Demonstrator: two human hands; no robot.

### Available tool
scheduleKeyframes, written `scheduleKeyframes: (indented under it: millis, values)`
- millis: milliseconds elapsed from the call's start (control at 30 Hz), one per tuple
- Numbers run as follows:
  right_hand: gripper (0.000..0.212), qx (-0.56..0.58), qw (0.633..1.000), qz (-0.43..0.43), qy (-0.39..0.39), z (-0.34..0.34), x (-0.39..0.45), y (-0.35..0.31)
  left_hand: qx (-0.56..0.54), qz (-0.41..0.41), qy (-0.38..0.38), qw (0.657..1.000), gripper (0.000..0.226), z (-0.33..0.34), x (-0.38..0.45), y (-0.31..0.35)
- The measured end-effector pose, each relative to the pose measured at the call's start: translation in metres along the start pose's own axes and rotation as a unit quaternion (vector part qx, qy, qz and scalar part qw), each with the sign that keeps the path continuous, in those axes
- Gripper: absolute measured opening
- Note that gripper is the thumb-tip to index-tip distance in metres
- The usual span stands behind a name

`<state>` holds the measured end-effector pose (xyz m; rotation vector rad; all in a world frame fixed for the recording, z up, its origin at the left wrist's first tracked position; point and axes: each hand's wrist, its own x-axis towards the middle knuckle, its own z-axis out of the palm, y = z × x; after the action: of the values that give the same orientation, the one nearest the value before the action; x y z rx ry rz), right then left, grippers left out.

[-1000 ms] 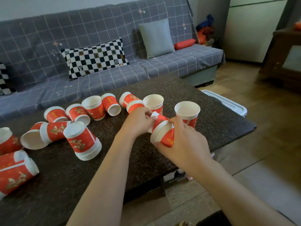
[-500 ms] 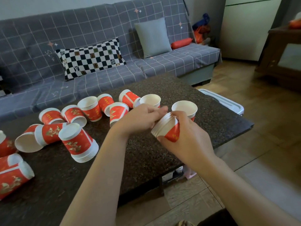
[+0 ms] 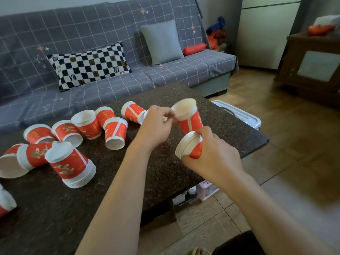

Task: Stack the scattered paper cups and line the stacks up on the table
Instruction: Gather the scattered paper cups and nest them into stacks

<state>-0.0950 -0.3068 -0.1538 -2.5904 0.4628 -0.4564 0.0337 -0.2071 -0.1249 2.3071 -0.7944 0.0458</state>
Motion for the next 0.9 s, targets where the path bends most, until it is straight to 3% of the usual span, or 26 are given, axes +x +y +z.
scheduleKeyframes:
  millis: [133, 267, 400, 467, 533, 667, 767, 900]
  values:
    - [0.065, 0.038, 0.998, 0.035, 0.019, 0.004, 0.007, 0.005, -0.093, -0.034, 0.007, 0.995, 0.016, -0.027, -0.011, 0.0]
    - [0.068, 0.126, 0.991, 0.013, 0.041, 0.01, 0.013, 0.0, -0.151, -0.057, -0.097, 0.982, 0.021, -0.035, -0.022, -0.01]
    - [0.078, 0.176, 0.984, -0.023, 0.021, 0.023, 0.017, -0.013, -0.107, -0.057, -0.21, 0.97, 0.028, -0.037, -0.028, -0.019]
    - [0.085, 0.196, 0.98, -0.026, 0.015, 0.03, 0.023, -0.017, -0.118, -0.059, -0.229, 0.964, 0.027, -0.038, -0.032, -0.02]
    - [0.089, 0.222, 0.974, -0.026, 0.043, 0.032, 0.032, -0.021, -0.144, -0.063, -0.165, 0.974, 0.024, -0.033, -0.031, -0.024]
    - [0.09, 0.267, 0.958, 0.001, 0.103, 0.035, 0.059, -0.019, -0.046, -0.026, 0.089, 0.995, 0.025, -0.018, -0.017, -0.046]
    - [0.084, 0.285, 0.949, 0.034, 0.131, 0.041, 0.075, -0.006, 0.028, -0.022, 0.133, 0.991, 0.034, -0.011, -0.01, -0.059]
    - [0.073, 0.296, 0.943, 0.022, 0.151, 0.053, 0.084, 0.005, 0.112, -0.042, 0.092, 0.989, 0.032, 0.0, 0.0, -0.063]
